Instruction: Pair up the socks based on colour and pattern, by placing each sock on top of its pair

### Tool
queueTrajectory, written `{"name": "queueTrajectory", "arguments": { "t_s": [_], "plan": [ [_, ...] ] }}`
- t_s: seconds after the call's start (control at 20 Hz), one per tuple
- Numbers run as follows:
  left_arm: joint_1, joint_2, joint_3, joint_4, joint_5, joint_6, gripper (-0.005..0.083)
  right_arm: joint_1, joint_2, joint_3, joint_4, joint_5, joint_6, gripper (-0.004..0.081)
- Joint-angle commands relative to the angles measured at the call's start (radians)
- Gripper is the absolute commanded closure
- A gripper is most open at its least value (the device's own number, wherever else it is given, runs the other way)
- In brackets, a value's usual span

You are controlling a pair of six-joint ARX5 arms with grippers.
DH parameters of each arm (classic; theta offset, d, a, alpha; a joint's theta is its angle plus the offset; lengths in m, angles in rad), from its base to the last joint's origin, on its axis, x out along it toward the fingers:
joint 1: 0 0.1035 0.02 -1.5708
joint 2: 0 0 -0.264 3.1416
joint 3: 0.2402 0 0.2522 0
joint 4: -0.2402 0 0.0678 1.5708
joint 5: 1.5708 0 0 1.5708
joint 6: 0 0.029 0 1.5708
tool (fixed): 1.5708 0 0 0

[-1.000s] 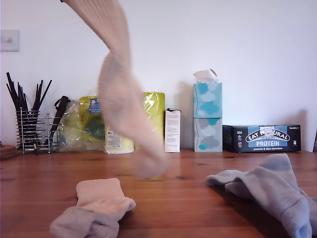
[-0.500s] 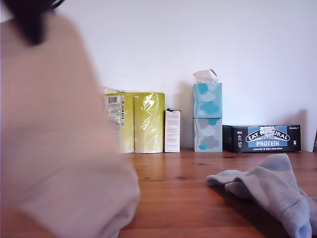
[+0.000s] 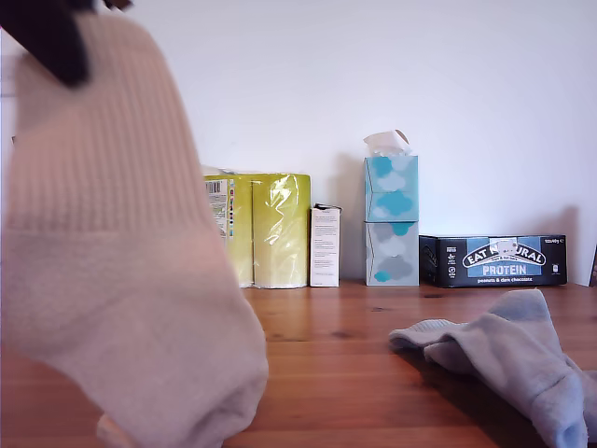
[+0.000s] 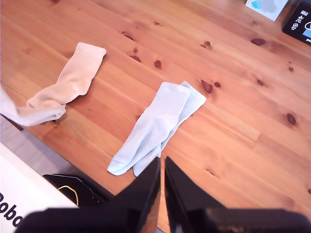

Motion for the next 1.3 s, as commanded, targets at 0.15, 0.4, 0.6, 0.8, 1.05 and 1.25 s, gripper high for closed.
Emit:
{"name": "queueTrajectory", "arguments": {
  "t_s": [0.15,0.4,0.6,0.8,1.05,1.25],
  "plan": [
    [0.055,0.131,-0.013,0.104,-0.125,0.111,0.0794,0.005,-0.002,0.004,0.008,0.002,-0.006,0.0783],
    [0.115,0.245,-0.013,0.243,-0.129,0.127,0.0794,0.005,-0.002,0.004,0.007,0.002,-0.006,0.0783],
    [0.191,0.287,-0.013,0.375,-0.125,0.127,0.0795,0.005,-0.002,0.004,0.011,0.002,-0.007,0.0783],
    [0.276,0.336,-0.013,0.458,-0.1,0.124,0.0795,0.005,-0.002,0.004,0.011,-0.005,-0.008,0.0783],
    [0.31,0.469,-0.013,0.499,-0.042,0.116,0.0791,0.005,0.018,0.004,0.012,-0.015,-0.01,0.0783],
    [0.31,0.532,-0.013,0.581,-0.119,0.067,0.0445,0.005,0.046,0.004,0.001,-0.055,-0.01,0.0783]
  ]
}}
